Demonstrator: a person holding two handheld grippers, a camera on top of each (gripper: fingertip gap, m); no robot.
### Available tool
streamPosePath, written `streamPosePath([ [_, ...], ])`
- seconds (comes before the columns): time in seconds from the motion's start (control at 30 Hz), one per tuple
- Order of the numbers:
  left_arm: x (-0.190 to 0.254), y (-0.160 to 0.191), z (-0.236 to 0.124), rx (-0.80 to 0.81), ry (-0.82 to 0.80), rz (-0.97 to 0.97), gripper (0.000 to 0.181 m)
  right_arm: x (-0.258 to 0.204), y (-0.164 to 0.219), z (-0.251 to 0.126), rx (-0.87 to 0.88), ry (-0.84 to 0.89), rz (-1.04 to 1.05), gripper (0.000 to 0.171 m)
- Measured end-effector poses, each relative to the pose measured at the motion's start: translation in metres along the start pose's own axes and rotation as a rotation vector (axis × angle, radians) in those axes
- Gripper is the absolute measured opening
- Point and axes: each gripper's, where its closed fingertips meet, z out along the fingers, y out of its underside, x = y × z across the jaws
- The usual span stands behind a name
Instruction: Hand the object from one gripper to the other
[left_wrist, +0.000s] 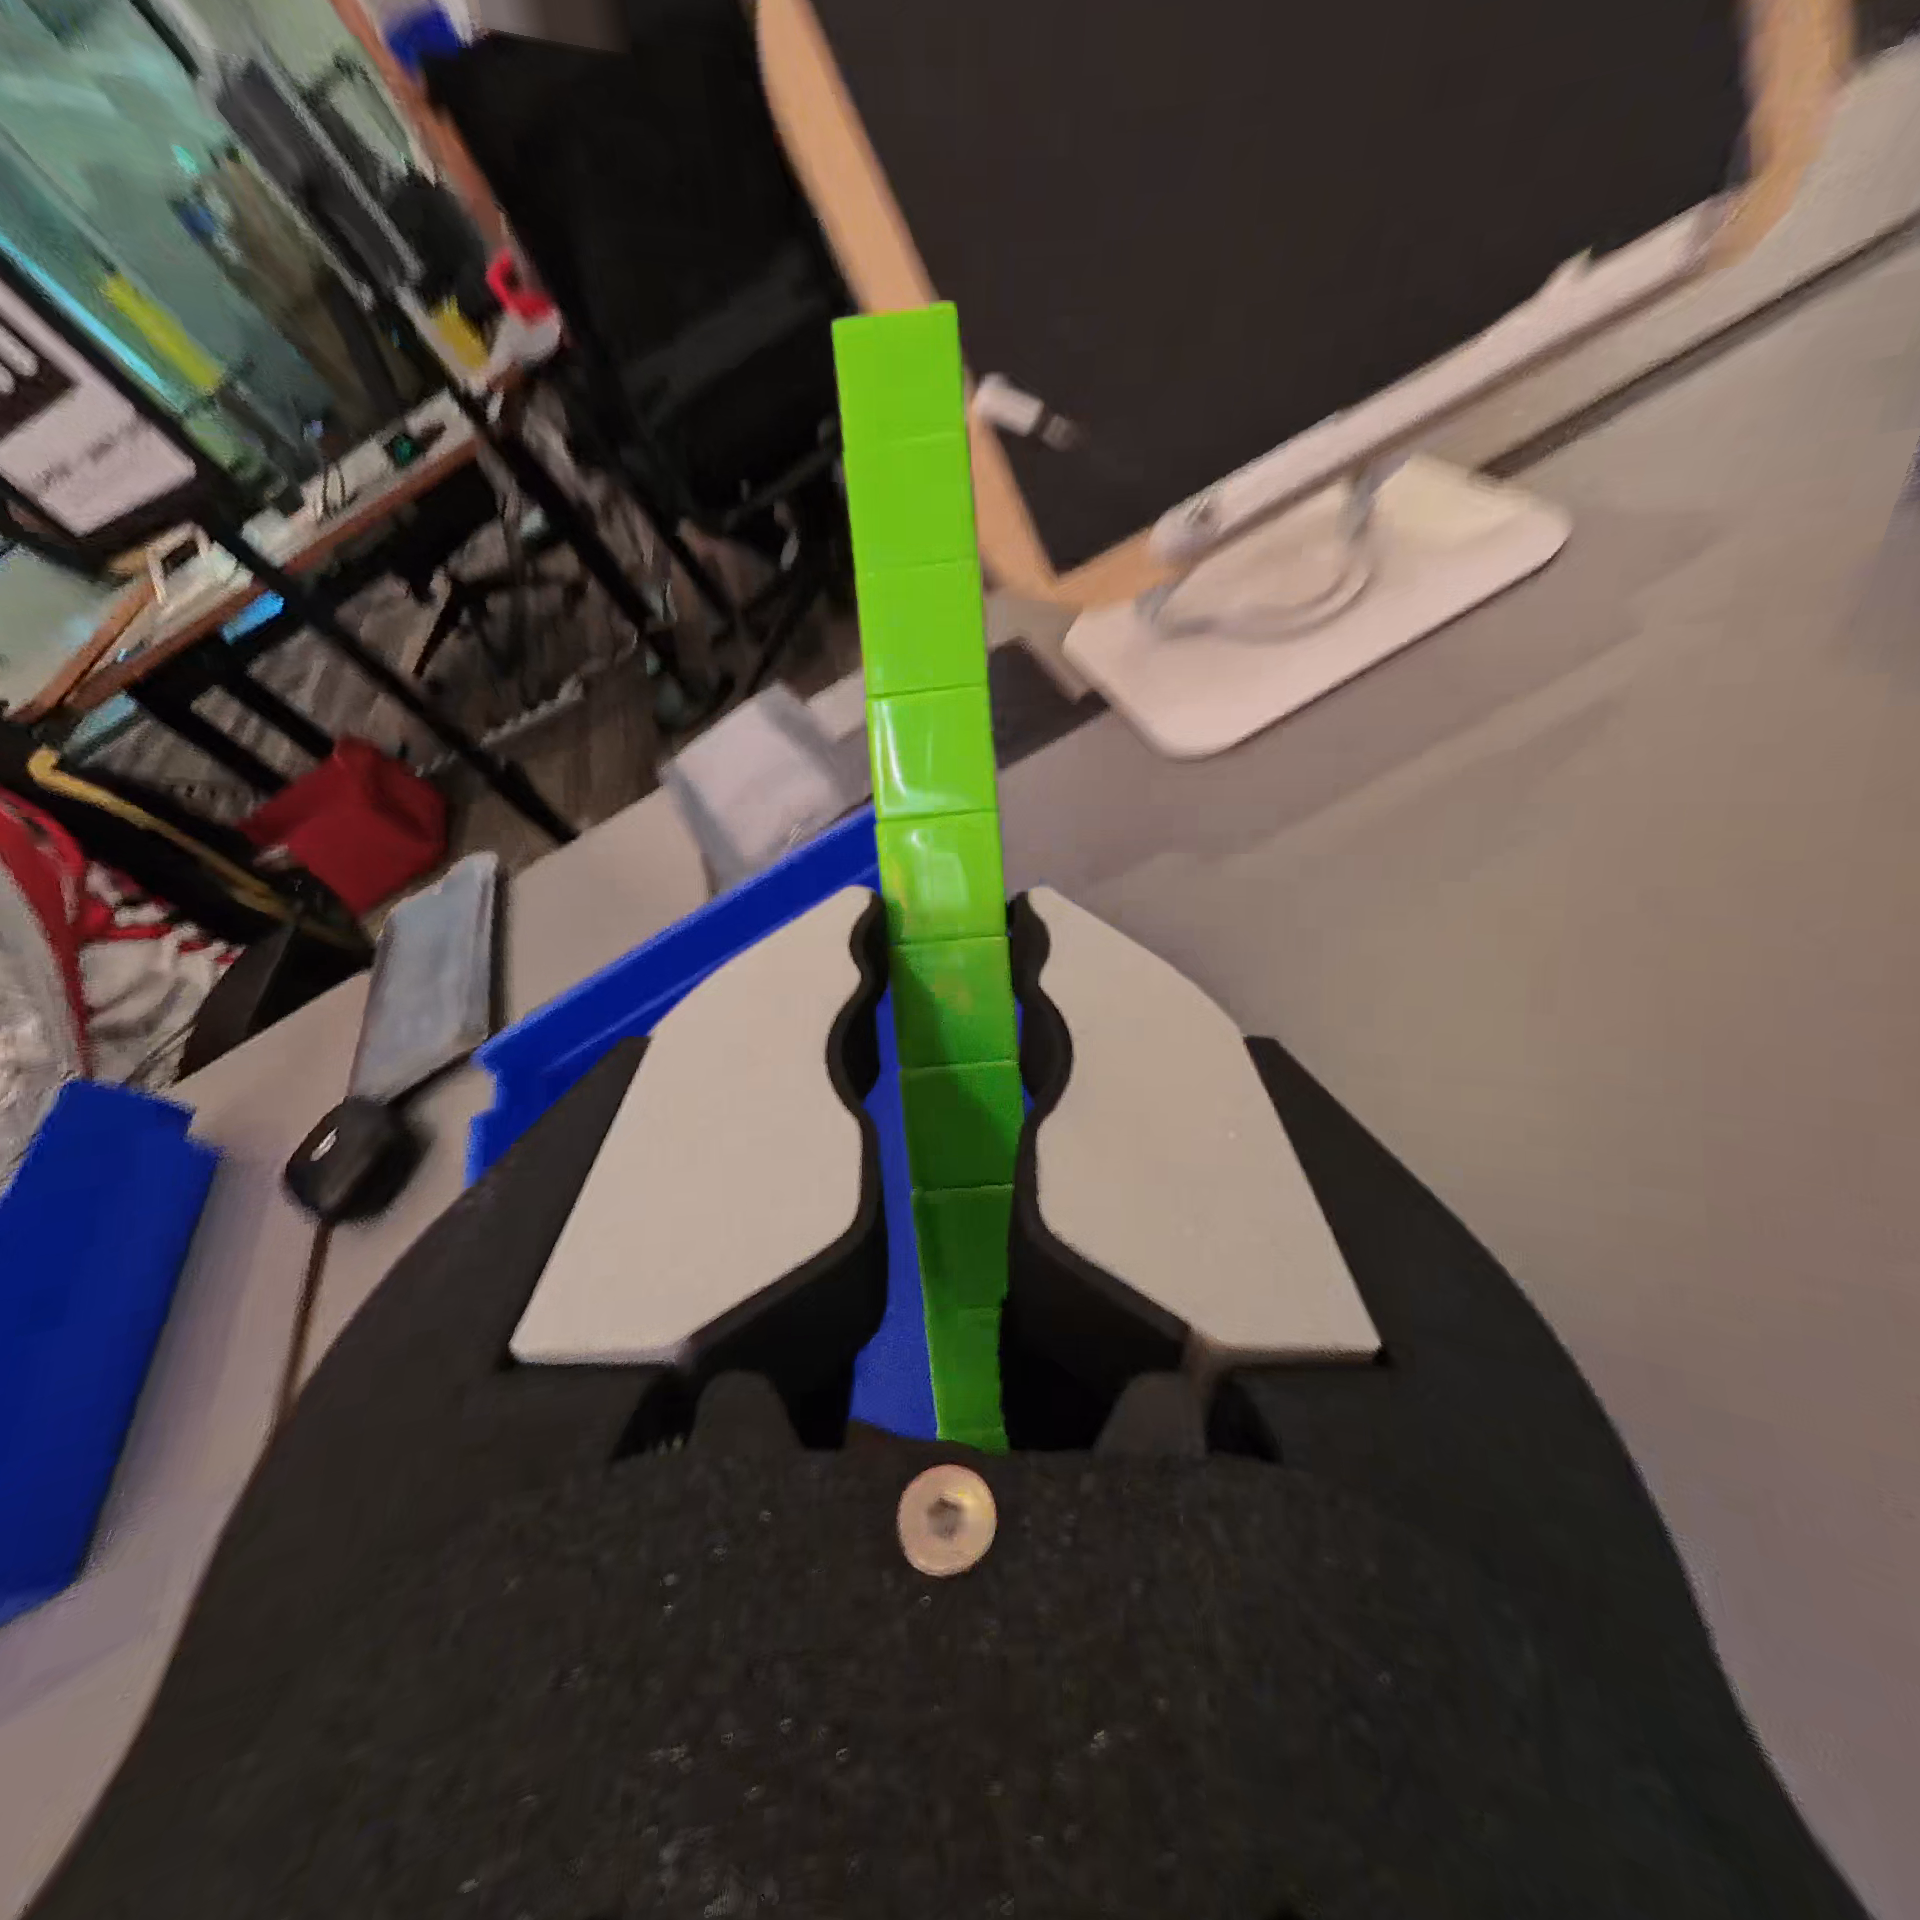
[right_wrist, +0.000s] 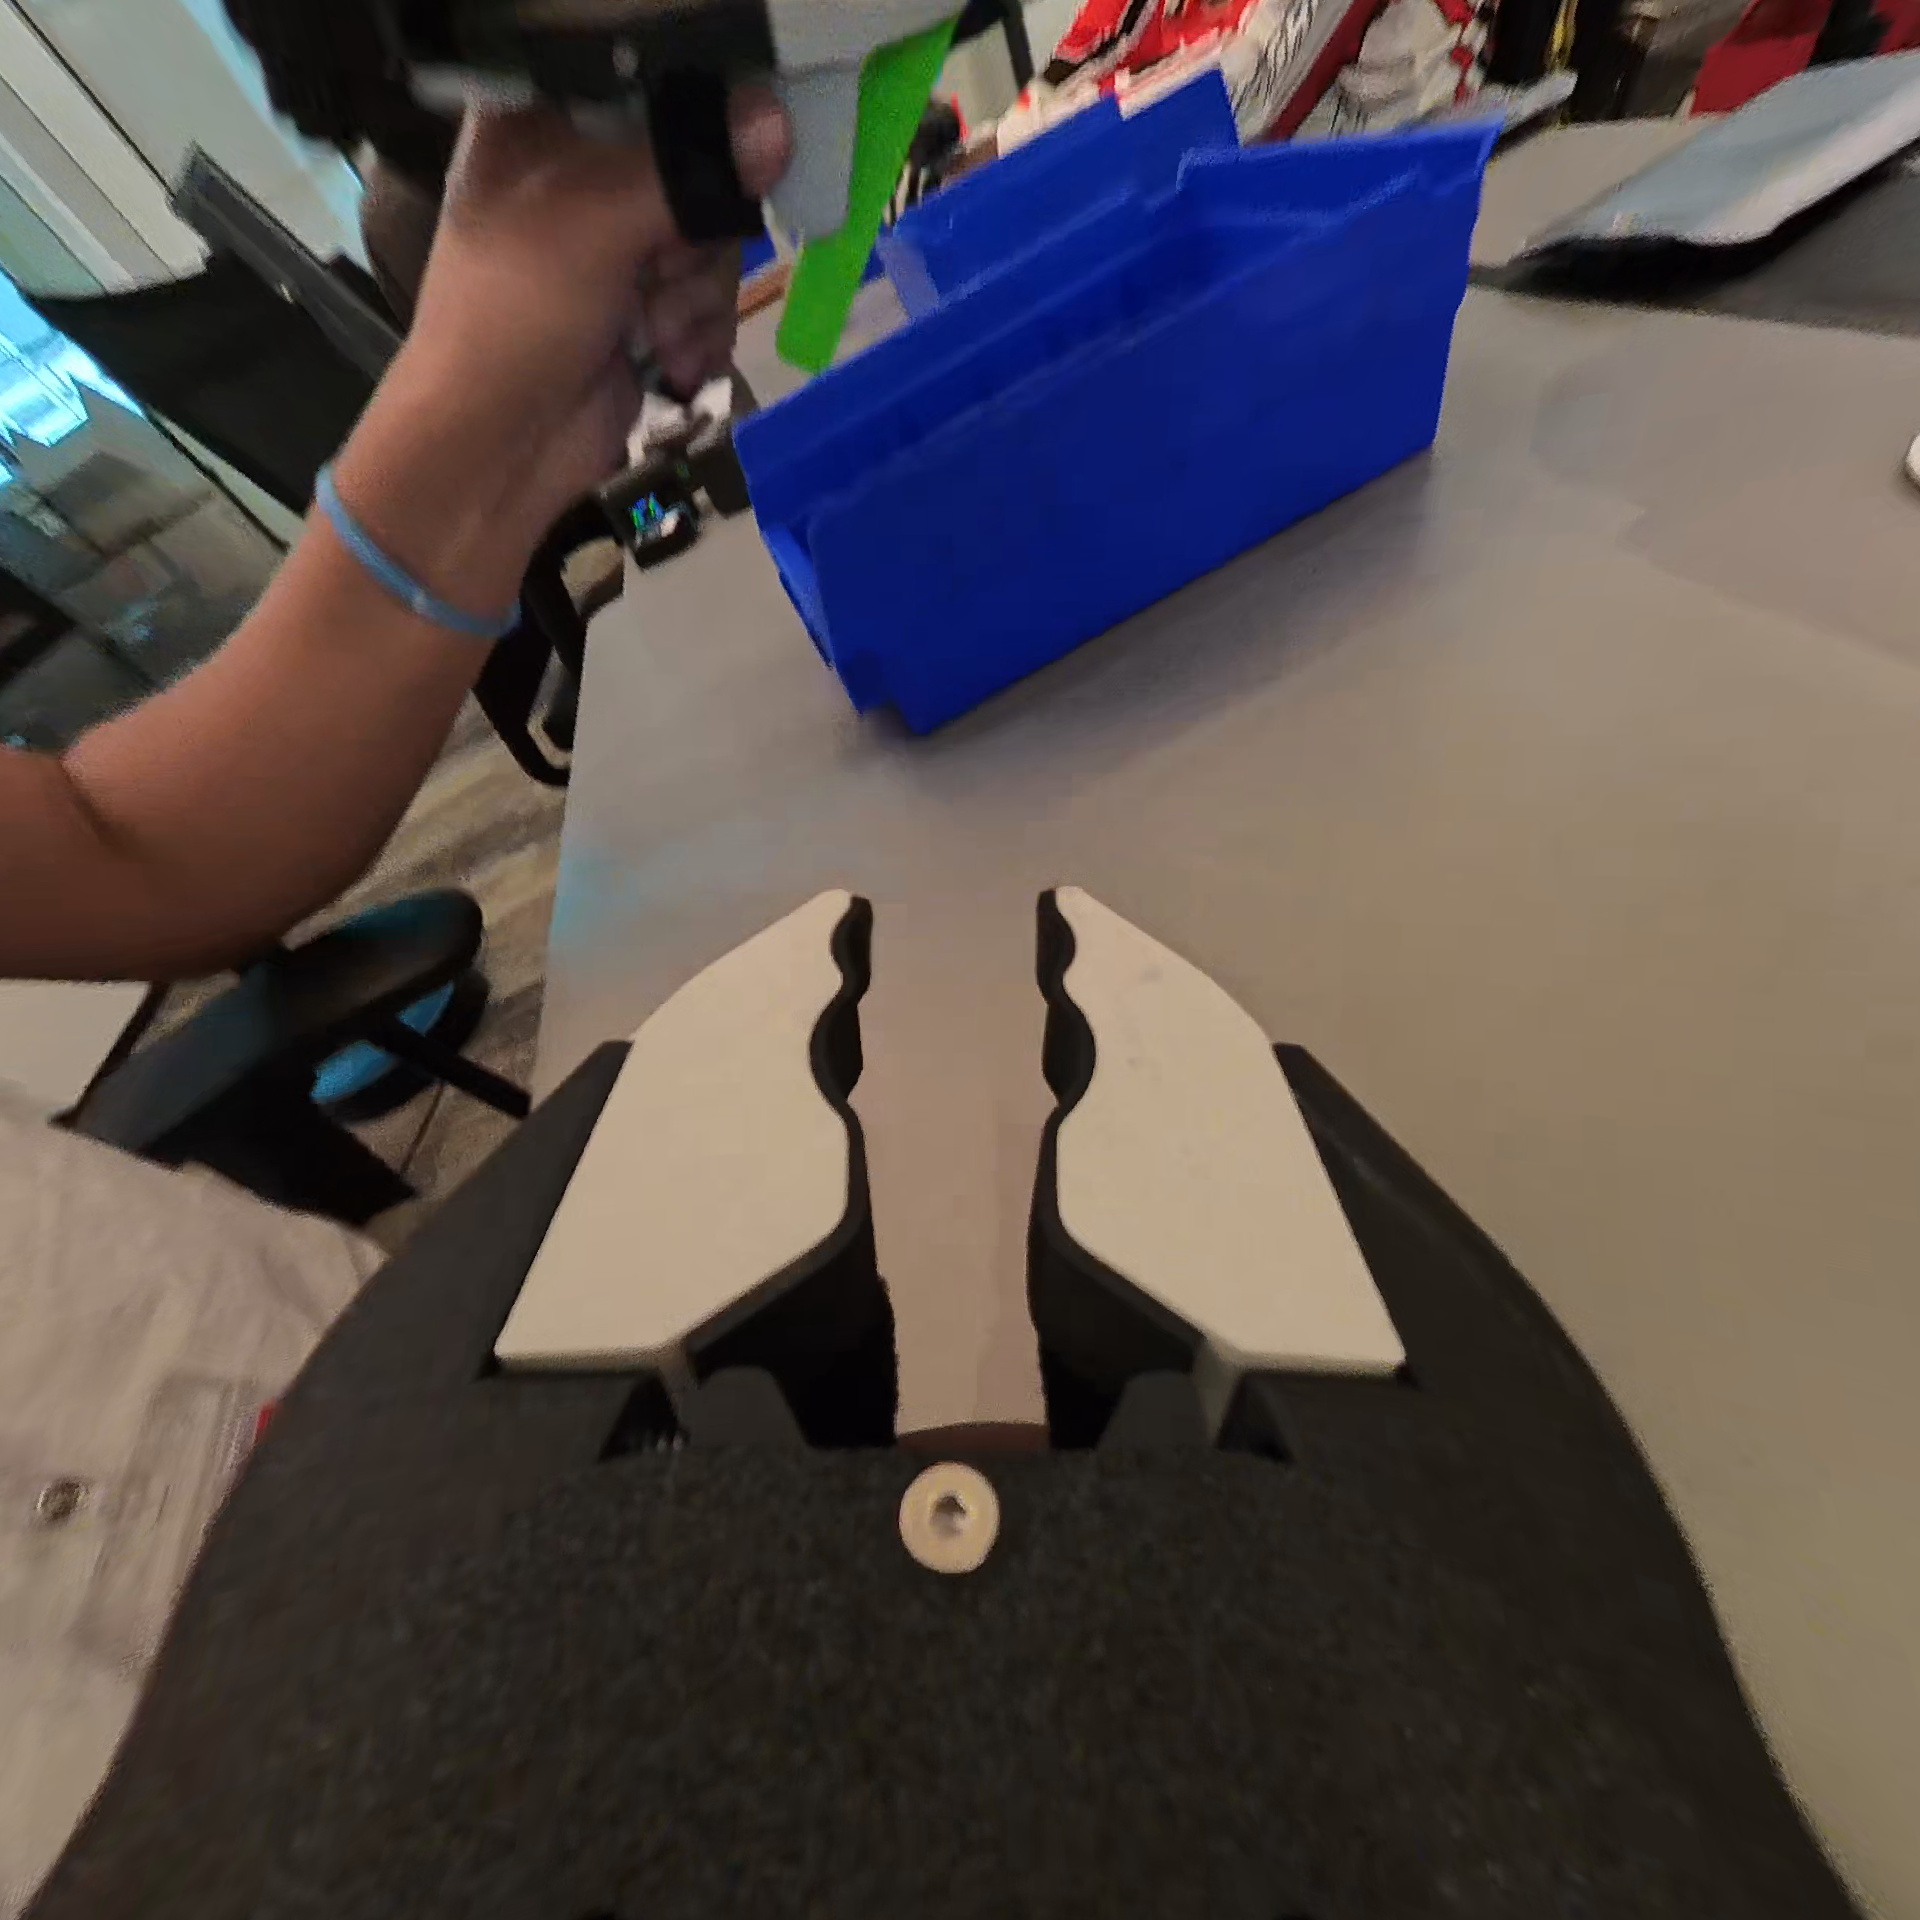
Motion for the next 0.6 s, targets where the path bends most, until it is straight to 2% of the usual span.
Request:
streamPosePath([
  [0.13, 0.070, -0.031, -0.004, 0.135, 0.117, -0.082, 0.022, 0.007, -0.048, -0.001, 0.156, -0.007, 0.052, 0.033],
  [0.17, 0.088, -0.036, -0.004, 0.162, 0.136, -0.092, 0.022, 0.006, -0.062, -0.003, 0.214, -0.029, 0.075, 0.039],
  [0.23, 0.124, -0.042, -0.005, 0.213, 0.160, -0.088, 0.022, 0.004, -0.081, -0.005, 0.320, -0.075, 0.123, 0.061],
  [0.37, 0.190, -0.034, -0.006, 0.237, 0.211, -0.057, 0.022, 0.009, -0.082, -0.010, 0.389, -0.055, 0.195, 0.060],
  [0.47, 0.223, -0.027, -0.007, 0.228, 0.225, 0.021, 0.022, 0.008, -0.072, -0.012, 0.387, -0.062, 0.213, 0.059],
  [0.6, 0.239, -0.027, -0.007, 0.236, 0.204, 0.109, 0.022, 0.019, -0.057, -0.011, 0.329, -0.019, 0.212, 0.038],
])
